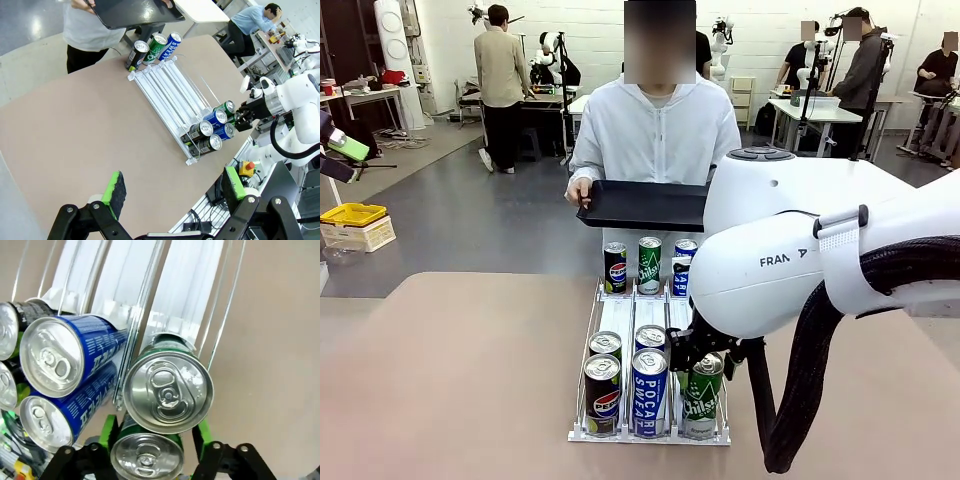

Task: Retrieve and hand over the desired beverage to the person.
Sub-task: Pick up a can of the same type that the person held from the Automatic Can Dispenser, then place the picked can on the Handle tray extended by the person.

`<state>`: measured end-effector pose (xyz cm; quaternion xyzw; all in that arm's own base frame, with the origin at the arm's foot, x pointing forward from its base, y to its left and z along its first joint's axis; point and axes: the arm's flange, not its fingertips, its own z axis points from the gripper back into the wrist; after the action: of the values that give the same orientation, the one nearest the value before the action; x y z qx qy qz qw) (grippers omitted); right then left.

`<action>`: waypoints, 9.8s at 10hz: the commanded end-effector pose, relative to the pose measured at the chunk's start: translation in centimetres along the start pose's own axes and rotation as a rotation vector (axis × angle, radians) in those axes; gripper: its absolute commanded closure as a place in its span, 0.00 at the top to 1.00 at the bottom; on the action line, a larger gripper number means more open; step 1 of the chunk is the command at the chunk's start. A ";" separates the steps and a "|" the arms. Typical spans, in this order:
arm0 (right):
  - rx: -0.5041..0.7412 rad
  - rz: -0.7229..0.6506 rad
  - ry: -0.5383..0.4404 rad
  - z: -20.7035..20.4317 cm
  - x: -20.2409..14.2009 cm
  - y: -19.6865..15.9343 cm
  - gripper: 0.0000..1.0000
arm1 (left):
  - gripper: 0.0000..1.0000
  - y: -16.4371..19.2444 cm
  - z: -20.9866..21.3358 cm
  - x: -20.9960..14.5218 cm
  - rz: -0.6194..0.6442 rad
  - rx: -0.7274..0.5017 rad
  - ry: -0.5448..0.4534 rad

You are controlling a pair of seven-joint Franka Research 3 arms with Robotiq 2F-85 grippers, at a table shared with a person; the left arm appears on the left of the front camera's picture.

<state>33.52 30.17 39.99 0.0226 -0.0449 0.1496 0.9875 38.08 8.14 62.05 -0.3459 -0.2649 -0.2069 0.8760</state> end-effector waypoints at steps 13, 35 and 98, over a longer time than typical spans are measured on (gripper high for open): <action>-0.091 -0.081 -0.138 22.5 -3.5 5.7 0.38 | 1.00 0.2 0.1 0.0 -0.021 -0.018 -0.013; -0.037 -0.106 -0.217 28.0 6.9 3.9 0.38 | 1.00 0.2 0.1 0.0 -0.021 -0.018 -0.013; 0.039 -0.054 -0.031 21.1 5.2 -5.1 1.00 | 1.00 0.2 0.1 0.0 -0.021 -0.018 -0.013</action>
<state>37.69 25.21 60.83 0.0432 -0.0583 0.1216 0.9899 38.12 8.18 62.02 -0.3452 -0.2646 -0.2068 0.8764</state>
